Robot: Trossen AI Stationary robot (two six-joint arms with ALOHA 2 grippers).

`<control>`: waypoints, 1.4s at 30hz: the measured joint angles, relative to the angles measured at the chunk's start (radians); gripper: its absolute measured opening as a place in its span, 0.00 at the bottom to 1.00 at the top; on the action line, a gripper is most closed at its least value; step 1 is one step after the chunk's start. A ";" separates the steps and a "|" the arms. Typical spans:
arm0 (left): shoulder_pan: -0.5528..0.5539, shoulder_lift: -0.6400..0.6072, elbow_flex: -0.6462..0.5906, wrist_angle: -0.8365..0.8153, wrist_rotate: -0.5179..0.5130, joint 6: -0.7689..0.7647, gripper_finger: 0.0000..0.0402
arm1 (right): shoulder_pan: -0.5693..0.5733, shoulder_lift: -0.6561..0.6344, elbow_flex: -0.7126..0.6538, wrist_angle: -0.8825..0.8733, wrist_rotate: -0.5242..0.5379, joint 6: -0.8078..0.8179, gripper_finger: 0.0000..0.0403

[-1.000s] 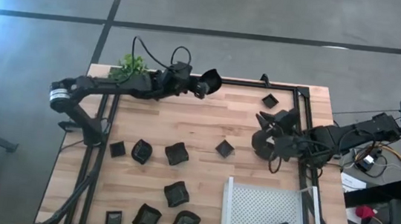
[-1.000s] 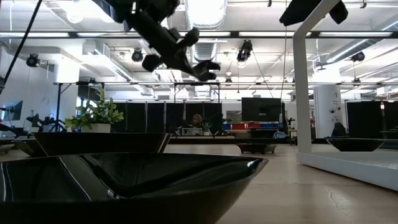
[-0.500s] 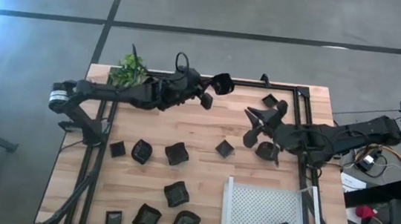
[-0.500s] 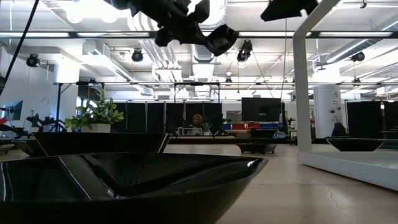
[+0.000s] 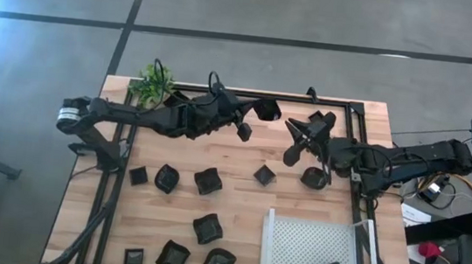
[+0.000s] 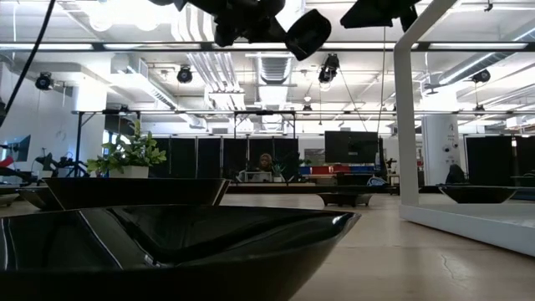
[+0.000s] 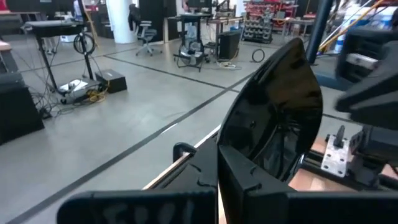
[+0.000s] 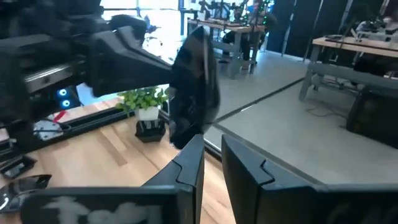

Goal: Pick & Place Mini shaped plates
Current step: Put the leaf shaped plate on the shelf

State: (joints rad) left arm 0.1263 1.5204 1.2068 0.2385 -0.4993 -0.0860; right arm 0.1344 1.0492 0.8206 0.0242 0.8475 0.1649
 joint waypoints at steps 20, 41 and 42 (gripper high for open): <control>-0.026 0.051 -0.001 0.081 -0.004 0.031 0.00 | -0.029 0.000 -0.007 0.034 -0.090 -0.012 0.13; -0.033 0.051 -0.001 0.042 -0.040 0.050 0.00 | -0.028 0.000 0.006 0.032 -0.089 -0.074 0.13; -0.033 0.051 0.000 0.041 -0.040 0.050 0.00 | -0.028 0.000 0.006 0.032 -0.089 -0.074 0.13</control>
State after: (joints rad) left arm 0.0937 1.5711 1.2063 0.2798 -0.5395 -0.0360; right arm 0.1062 1.0489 0.8265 0.0559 0.7589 0.0910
